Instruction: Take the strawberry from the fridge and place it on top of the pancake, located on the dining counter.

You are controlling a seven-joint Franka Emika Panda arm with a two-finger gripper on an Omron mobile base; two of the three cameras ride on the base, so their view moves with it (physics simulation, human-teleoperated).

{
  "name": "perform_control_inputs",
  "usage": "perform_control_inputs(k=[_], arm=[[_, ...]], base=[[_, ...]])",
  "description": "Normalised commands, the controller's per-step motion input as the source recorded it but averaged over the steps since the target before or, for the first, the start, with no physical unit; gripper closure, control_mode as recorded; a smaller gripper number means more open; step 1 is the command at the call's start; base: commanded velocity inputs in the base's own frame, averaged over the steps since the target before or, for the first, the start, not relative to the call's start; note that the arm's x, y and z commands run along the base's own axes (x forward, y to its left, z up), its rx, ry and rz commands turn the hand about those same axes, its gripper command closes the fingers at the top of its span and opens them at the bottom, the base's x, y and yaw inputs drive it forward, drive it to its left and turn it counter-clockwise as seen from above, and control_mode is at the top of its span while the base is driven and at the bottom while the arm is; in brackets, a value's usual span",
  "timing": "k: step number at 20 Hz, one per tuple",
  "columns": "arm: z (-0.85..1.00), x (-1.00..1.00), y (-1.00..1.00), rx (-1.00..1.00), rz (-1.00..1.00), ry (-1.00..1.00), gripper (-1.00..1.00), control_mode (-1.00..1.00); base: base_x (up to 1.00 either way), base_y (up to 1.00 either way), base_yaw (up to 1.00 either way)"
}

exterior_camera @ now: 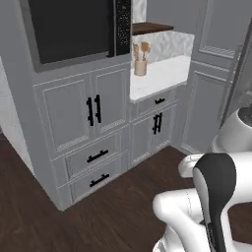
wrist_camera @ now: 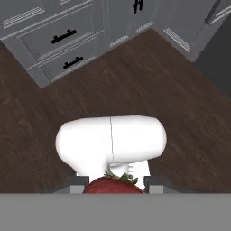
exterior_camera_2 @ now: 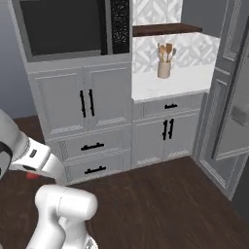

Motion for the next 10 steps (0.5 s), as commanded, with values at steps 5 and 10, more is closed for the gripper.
perform_control_inputs(k=[5,10], arm=[[0.00,0.00,0.00,0.00,0.00,0.00,1.00,1.00],[0.00,0.00,0.00,0.00,0.00,0.00,1.00,1.00]], base=[[-0.36,0.44,0.71],[-0.13,0.73,0.73]])
